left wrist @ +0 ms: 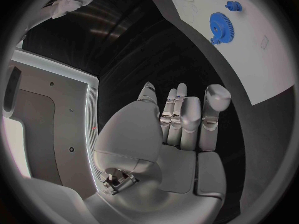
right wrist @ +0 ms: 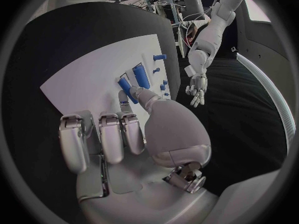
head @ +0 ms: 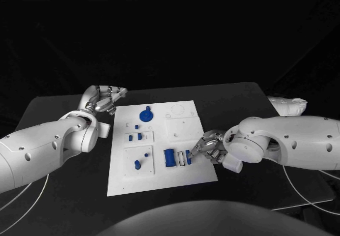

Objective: Assemble the parts on the task board

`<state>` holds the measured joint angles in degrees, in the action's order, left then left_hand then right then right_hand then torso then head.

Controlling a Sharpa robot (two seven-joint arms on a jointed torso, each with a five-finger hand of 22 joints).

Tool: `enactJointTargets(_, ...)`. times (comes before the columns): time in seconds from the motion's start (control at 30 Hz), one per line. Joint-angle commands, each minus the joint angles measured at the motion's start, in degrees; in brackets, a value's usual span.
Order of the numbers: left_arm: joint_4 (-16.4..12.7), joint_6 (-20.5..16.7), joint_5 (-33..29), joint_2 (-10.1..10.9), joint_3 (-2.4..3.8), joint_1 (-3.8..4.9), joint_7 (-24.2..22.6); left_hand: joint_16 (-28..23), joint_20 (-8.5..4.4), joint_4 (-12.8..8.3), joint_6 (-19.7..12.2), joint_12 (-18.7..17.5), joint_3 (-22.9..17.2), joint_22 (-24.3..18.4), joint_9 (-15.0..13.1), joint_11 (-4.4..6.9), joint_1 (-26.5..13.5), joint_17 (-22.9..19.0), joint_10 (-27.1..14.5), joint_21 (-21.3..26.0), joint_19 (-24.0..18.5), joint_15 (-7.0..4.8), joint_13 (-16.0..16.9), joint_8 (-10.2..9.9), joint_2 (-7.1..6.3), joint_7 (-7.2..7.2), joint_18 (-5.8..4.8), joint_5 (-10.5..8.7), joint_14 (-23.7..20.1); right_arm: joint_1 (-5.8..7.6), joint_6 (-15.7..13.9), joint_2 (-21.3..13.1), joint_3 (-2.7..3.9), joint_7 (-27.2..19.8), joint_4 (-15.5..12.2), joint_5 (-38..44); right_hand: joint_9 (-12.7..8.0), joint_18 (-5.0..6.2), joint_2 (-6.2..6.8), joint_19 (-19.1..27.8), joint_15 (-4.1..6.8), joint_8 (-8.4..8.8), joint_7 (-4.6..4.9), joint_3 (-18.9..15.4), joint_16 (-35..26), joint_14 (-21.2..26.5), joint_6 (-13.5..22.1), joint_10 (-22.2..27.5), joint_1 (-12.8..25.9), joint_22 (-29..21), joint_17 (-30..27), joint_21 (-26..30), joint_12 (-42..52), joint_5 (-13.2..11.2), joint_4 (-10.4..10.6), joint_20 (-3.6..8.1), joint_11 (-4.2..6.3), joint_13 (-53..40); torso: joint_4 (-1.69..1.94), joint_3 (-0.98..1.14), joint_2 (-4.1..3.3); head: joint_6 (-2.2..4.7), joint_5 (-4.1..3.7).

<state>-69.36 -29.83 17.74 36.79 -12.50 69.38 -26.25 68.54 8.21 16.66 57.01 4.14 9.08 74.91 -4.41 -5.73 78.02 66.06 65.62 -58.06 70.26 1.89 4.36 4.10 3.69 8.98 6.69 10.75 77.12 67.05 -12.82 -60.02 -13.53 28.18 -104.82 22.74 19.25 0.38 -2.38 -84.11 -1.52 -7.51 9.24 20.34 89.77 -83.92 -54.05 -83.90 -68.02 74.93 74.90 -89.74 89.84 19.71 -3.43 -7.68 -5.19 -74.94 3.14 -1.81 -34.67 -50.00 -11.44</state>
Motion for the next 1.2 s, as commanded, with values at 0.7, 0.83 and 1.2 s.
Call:
enactJointTargets(0.7, -0.2, 0.8, 0.2, 0.0, 0.05, 0.05, -0.3, -0.4, -0.12, 0.1, 0.0, 0.2, 0.4, 3.0, -0.1, 0.18, 0.2, -0.1, 0.3, 0.4, -0.3, -0.09, 0.1, 0.3, 0.56, -0.23, -0.36, 0.2, -0.4, -0.39, 2.2, 3.9, -0.02, 2.0, 3.4, -2.4, -0.4, -0.38, 0.74, -5.9, 0.13, 0.55, -0.19, -0.6, 0.2, -6.1, -0.7, -6.1, 0.0, 15.1, 15.1, -0.3, 0.2, -0.9, 0.1, 0.03, 0.2, -15.1, 0.03, 0.01, -0.03, 0.0, 0.19)
enactJointTargets(0.83, -0.2, 0.9, 0.2, 0.0, 0.05, 0.05, -0.2, -0.4, -0.12, 0.1, 0.0, 0.2, 0.4, 3.0, -0.1, 0.18, 0.2, -0.1, 0.3, 0.4, -0.3, -0.09, 0.1, 0.3, 0.56, -0.23, -0.36, 0.2, -0.4, -0.4, 2.5, 4.1, -0.02, 2.7, 3.7, -1.9, -0.4, -0.38, 0.74, -5.9, 0.14, 0.61, -0.18, -0.6, 0.2, -6.1, -0.6, -6.1, 0.0, 15.1, 15.1, -0.3, 0.2, -1.0, 0.1, 0.03, 0.2, -15.1, 0.02, 0.02, 0.0, 0.0, 0.16)
enactJointTargets(1.2, -0.2, 0.9, 0.2, -0.1, 0.05, 0.05, -0.2, -0.4, -0.12, 0.1, 0.0, 0.2, 0.4, 3.0, -0.1, 0.18, 0.2, -0.1, 0.3, 0.4, -0.3, -0.09, 0.1, 0.3, 0.56, -0.23, -0.36, 0.2, -0.4, -0.4, 3.2, 4.7, -0.01, 5.0, 3.6, -0.8, -0.8, -0.38, 0.75, -5.9, 0.16, 1.05, -0.09, -0.6, 0.2, -6.1, -0.4, -6.1, -0.1, 15.1, 15.1, -0.3, 0.2, -1.4, 0.1, 0.06, 0.16, -15.1, 0.01, 0.0, -0.03, 0.0, 0.11)
